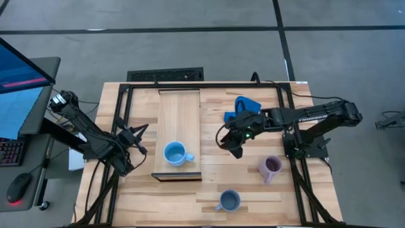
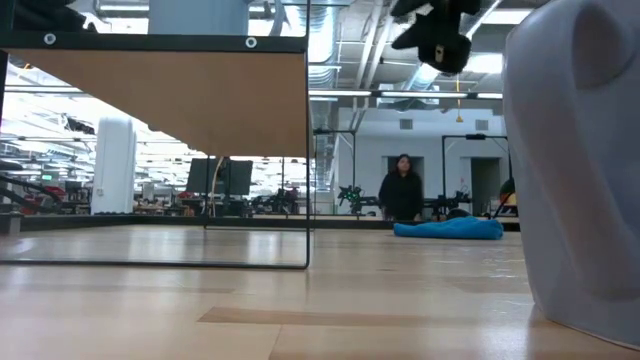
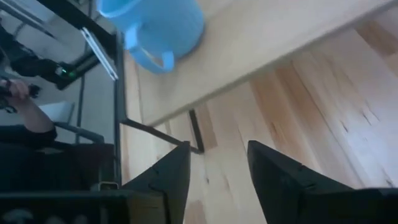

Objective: Stack small to large cups/mugs on shelf
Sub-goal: Put the blue mug on the shelf

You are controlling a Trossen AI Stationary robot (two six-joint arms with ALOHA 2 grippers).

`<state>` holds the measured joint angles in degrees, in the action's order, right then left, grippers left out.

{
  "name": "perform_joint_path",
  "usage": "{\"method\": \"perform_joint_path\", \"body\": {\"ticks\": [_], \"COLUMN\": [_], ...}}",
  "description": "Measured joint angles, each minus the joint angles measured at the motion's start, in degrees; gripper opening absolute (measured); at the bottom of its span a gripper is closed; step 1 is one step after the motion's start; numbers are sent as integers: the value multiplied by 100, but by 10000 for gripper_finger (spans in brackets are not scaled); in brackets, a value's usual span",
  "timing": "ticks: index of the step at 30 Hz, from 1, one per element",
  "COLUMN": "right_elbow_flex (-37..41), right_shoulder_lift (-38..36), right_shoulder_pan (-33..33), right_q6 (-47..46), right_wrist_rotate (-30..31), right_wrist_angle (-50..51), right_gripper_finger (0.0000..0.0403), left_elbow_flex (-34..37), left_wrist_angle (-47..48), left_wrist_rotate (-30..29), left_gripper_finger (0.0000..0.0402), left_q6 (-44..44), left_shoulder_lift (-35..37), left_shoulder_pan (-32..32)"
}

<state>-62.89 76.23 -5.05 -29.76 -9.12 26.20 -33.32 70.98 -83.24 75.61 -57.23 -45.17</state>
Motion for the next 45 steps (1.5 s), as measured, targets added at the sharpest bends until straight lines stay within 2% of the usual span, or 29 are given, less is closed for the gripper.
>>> {"method": "perform_joint_path", "body": {"ticks": [2,4,6,10,13,21,25,27,29,34,37,41,45], "right_elbow_flex": [0,0,0,0,2,2,2,4,4,4,4,4,4], "right_shoulder_lift": [-2,-2,-2,-2,-2,-2,-2,-2,-3,-4,-4,-4,-4], "right_shoulder_pan": [-3,8,37,106,125,352,473,529,558,480,441,393,273], "right_q6": [2,4,13,15,19,20,20,19,18,24,79,223,236], "right_wrist_rotate": [1,3,6,15,19,21,21,22,22,19,19,21,19], "right_wrist_angle": [-152,-322,-492,-751,-868,-1044,-1364,-1565,-1754,-1897,-1897,-1897,-1897], "right_gripper_finger": [188,191,193,193,190,182,180,180,181,178,176,176,175], "left_elbow_flex": [1,91,286,717,846,760,872,906,907,901,901,971,1477], "left_wrist_angle": [7,-9,66,630,1075,1333,819,262,-522,-3170,-4696,-6378,-8437], "left_wrist_rotate": [-14,-338,-649,-657,-660,-686,-687,-680,-676,-626,-41,945,1877], "left_gripper_finger": [0,0,0,0,0,0,0,0,0,0,0,0,0], "left_q6": [74,299,832,2182,2748,2821,2735,2365,1591,-1295,-3114,-4894,-6617], "left_shoulder_lift": [0,2,5,132,241,375,363,358,337,107,-19,-111,-118], "left_shoulder_pan": [0,-1,-39,-179,-392,-1130,-1396,-1375,-1319,-1158,-819,-153,602]}}
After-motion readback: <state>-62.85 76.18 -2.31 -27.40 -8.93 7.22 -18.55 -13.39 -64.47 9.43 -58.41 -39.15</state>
